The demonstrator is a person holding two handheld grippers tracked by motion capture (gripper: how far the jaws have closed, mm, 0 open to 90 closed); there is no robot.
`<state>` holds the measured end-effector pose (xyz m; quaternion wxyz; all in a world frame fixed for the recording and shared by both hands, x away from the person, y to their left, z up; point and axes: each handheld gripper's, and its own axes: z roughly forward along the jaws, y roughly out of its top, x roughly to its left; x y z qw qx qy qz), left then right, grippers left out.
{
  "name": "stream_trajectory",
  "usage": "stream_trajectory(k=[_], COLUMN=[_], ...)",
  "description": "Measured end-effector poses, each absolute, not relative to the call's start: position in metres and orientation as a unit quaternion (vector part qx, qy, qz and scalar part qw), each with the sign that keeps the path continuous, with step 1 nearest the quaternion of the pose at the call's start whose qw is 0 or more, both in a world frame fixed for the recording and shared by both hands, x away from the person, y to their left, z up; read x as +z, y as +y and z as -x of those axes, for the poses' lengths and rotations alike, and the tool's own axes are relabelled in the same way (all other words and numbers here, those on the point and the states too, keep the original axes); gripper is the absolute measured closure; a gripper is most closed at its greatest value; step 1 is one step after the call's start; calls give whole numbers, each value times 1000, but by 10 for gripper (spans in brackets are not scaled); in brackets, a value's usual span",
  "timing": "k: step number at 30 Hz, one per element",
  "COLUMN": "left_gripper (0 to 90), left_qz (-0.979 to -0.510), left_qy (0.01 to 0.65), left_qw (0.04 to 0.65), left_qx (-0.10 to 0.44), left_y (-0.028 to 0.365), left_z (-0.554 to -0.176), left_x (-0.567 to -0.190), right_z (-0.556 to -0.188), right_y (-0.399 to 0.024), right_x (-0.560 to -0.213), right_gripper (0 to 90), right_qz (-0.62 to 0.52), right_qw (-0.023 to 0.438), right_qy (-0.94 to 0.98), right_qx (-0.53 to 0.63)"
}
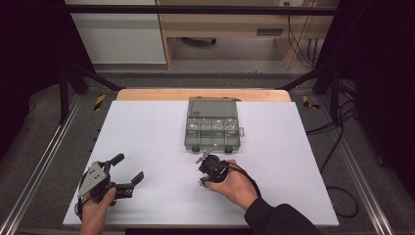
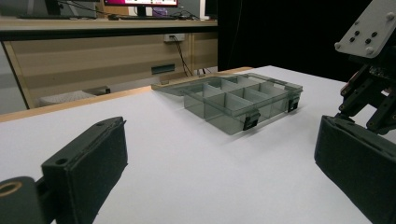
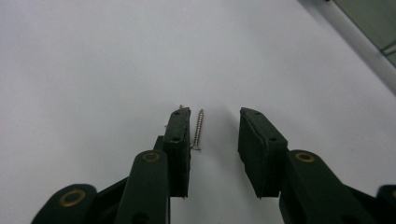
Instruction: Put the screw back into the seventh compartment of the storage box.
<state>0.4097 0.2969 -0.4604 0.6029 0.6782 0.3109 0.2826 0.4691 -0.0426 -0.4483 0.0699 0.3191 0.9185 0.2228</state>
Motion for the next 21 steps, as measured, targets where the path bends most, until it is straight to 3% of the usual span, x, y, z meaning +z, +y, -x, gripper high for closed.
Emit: stream_trajectory(k=[21], left_gripper=[24], left_qz=[-680], left_qy=[306], left_qw=[604], left_qx=[281], left_y=[296], left_z=[-410], left_x=[-460], right_z=[-473], right_y=[-36], right_x=[-450], right_gripper=[778], right_qz=[-326], right_qw=[54], right_qy=[921], right_qx=[208])
